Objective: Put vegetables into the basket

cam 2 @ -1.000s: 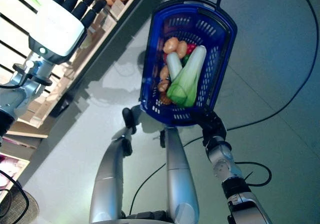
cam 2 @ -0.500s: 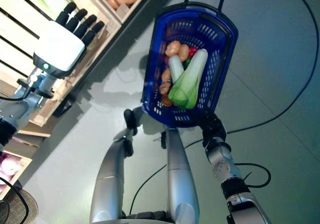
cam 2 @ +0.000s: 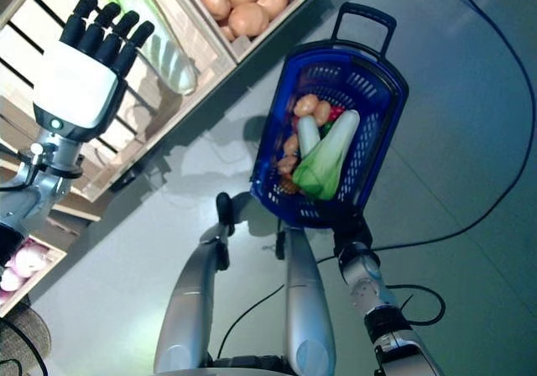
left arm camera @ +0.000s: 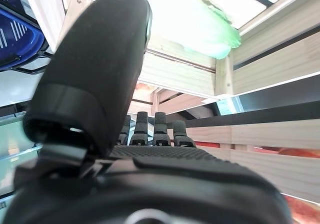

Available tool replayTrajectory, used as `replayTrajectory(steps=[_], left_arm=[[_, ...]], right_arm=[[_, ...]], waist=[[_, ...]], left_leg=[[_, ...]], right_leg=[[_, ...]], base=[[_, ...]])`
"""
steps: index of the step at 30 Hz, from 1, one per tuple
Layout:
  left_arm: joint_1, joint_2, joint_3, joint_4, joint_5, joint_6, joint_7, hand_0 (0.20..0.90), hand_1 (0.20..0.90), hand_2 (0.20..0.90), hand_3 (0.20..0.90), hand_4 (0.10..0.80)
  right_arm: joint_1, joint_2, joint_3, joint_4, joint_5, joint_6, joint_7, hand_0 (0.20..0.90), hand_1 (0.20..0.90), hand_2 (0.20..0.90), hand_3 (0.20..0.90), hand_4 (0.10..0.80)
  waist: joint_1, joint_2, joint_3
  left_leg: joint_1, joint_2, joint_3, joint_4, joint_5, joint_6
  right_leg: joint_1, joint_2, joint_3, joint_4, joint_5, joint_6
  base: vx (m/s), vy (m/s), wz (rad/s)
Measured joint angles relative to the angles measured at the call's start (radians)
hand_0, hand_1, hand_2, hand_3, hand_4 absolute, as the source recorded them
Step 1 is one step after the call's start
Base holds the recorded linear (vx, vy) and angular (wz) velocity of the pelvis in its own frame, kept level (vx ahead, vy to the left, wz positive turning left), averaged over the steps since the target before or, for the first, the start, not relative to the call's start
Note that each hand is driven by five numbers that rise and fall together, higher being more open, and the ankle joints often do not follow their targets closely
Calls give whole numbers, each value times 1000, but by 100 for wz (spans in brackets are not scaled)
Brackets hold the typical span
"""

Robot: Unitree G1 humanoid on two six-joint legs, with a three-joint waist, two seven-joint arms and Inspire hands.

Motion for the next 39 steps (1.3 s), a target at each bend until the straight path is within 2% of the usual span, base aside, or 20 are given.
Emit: replayTrajectory(steps=[7,16,20,26,32,39], left_arm=[[-6,0,-23,13,19,-3,-33,900,900,900,900,800],[-152,5,-226,64,51,-40,-147,900,900,900,900,800],[-261,5,-303,108,54,-41,-200,900,900,900,900,800],[-367,4,-335,174,50,-40,-260,900,900,900,900,800],[-374,-2,-354,216,43,-28,-301,900,900,900,900,800],[-375,-26,-355,323,23,27,-334,900,900,900,900,800]], right_arm=[[0,-1,0,7,2,5,0,900,900,900,900,800],[-11,-10,1,21,3,15,0,900,900,900,900,800],[-19,-12,2,29,3,17,6,900,900,900,900,800],[-43,-12,6,41,3,22,9,900,900,900,900,800],[-51,-19,5,41,2,24,16,900,900,900,900,800],[-56,-34,4,42,-1,26,27,900,900,900,900,800]], waist=[[-4,0,0],[-28,0,0],[-30,0,0],[-57,0,0],[-72,0,0],[-75,-1,0]], left_leg=[[3,1,1,5,-2,-4],[-12,4,10,4,-5,0],[-13,5,25,17,-13,8],[-37,7,27,55,-33,10],[-78,7,33,85,-37,13],[-123,14,40,122,-46,14]], right_leg=[[3,1,3,1,-3,6],[-15,6,10,-4,-2,7],[-18,8,23,5,1,3],[-38,7,32,20,-6,13],[-79,7,40,43,-5,14],[-124,10,50,73,-5,14]], base=[[0,0,0],[5,15,-2],[25,16,-9],[31,34,-3],[2,14,-1],[1,17,-2]])
